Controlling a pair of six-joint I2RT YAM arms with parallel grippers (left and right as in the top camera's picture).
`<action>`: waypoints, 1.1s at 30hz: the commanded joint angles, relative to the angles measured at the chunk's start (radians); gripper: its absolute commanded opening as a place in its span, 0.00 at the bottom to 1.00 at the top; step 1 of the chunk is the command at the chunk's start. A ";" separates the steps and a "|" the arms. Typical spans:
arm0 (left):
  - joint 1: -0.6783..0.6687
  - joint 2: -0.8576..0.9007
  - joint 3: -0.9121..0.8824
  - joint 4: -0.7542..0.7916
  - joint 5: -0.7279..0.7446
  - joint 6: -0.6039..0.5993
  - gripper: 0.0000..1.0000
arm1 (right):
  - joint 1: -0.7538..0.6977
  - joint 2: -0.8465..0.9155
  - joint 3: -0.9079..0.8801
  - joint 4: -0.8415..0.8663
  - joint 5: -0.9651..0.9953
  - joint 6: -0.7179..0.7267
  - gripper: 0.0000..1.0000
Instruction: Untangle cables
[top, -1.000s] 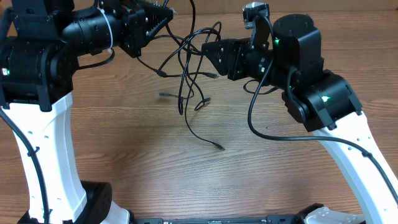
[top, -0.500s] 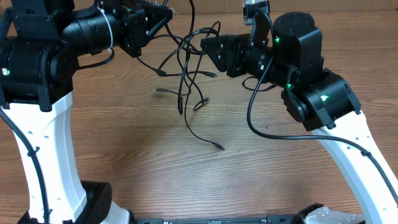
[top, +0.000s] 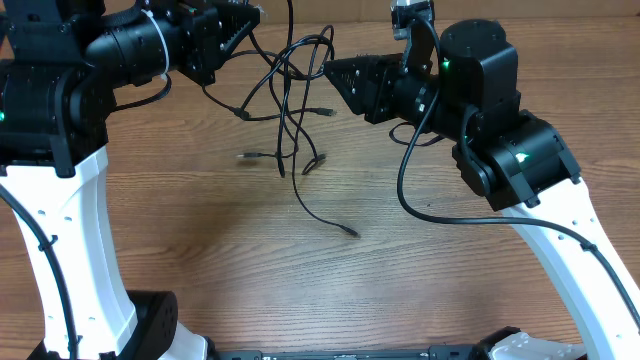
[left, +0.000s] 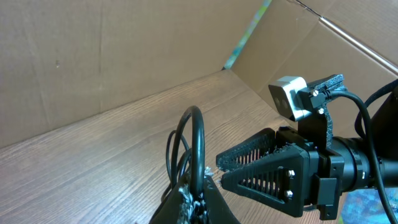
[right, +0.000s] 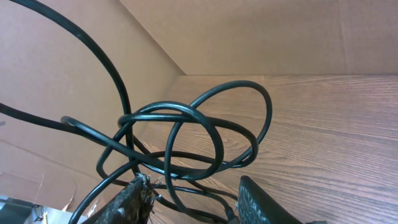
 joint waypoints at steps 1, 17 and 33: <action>0.000 -0.023 0.005 0.009 0.010 -0.028 0.04 | 0.003 0.005 0.019 0.011 0.014 -0.006 0.43; 0.000 -0.049 0.005 0.033 0.039 -0.043 0.04 | 0.003 0.045 0.019 0.019 0.013 -0.005 0.36; -0.001 -0.049 0.005 0.017 0.050 -0.043 0.04 | 0.004 0.045 0.019 0.037 -0.002 -0.005 0.36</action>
